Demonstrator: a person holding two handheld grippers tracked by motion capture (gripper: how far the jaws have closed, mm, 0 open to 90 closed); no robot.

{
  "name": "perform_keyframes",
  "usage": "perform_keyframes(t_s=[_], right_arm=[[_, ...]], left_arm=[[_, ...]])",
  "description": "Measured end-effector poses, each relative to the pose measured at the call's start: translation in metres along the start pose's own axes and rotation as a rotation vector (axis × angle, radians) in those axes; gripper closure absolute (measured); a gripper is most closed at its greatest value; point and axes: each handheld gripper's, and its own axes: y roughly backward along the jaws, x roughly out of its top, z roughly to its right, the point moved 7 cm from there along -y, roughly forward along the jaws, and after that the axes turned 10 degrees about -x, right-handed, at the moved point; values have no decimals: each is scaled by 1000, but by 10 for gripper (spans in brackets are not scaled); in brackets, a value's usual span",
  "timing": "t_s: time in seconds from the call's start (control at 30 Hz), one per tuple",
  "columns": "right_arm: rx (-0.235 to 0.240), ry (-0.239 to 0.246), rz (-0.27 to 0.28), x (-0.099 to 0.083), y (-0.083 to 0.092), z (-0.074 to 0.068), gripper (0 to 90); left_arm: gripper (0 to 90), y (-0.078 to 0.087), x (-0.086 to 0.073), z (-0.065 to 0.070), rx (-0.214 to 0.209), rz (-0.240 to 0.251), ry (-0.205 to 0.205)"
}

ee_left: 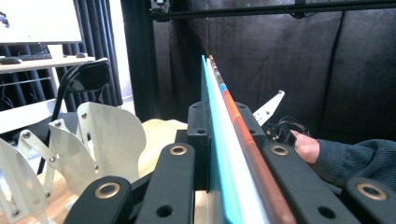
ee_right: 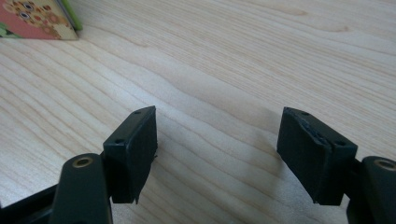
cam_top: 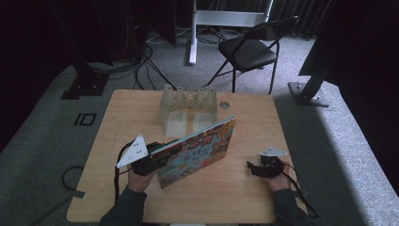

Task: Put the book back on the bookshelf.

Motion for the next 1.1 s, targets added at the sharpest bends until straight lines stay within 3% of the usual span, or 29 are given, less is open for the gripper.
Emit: perform_keyframes(t_s=[0.27, 1.1], right_arm=[[25, -34, -1, -1, -2, 2, 261], [24, -37, 19, -3, -2, 1, 237]], left_arm=[[807, 8, -1, 1, 19, -1, -2], [806, 29, -2, 0, 96, 6, 8]])
